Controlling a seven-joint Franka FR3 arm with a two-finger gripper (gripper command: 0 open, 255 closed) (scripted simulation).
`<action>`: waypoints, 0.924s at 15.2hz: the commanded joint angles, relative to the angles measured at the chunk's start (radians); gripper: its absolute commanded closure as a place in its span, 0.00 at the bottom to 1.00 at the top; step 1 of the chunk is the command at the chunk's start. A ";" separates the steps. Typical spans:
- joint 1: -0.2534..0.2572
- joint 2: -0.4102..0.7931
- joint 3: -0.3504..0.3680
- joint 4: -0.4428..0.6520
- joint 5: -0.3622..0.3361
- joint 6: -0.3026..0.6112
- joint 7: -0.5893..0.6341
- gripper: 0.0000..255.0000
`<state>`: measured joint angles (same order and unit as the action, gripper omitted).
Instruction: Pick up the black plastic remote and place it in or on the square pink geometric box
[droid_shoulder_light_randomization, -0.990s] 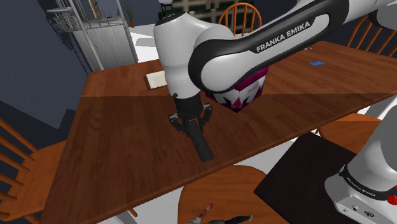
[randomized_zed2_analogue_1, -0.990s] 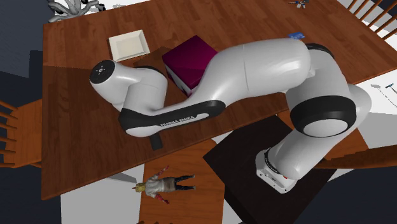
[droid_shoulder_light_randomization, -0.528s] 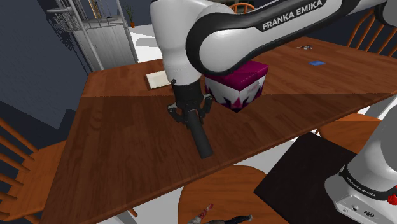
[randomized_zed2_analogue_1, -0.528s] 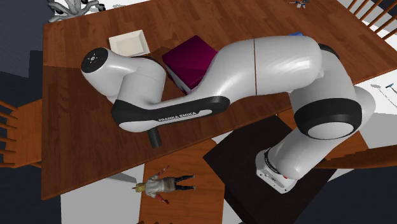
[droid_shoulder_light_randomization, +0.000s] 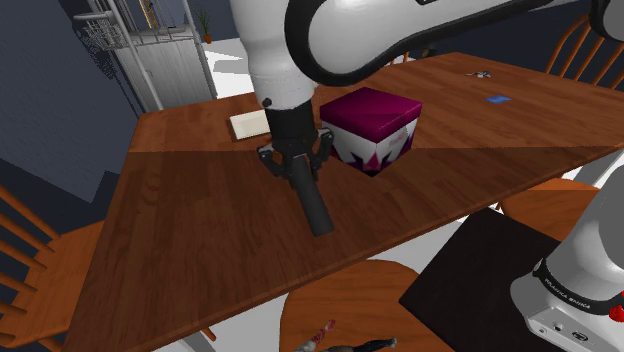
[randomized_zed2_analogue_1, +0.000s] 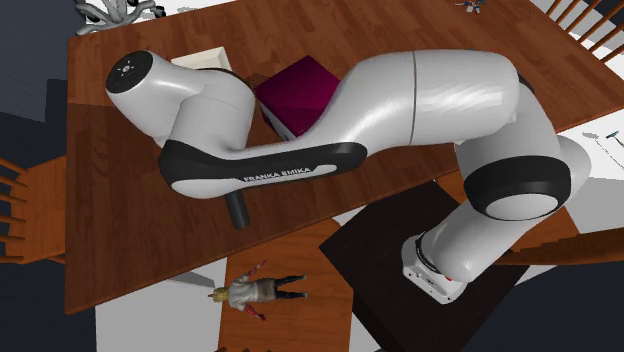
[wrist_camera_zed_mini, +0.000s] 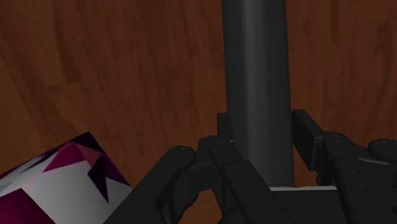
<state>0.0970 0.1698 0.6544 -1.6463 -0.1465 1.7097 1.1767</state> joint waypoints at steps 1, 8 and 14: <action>0.001 -0.001 0.001 0.030 0.001 -0.031 -0.003 1.00; 0.011 0.011 0.004 0.137 -0.005 -0.129 -0.004 1.00; 0.027 0.034 0.008 0.246 -0.018 -0.219 0.000 1.00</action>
<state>0.1203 0.1985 0.6612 -1.4222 -0.1618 1.5086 1.1750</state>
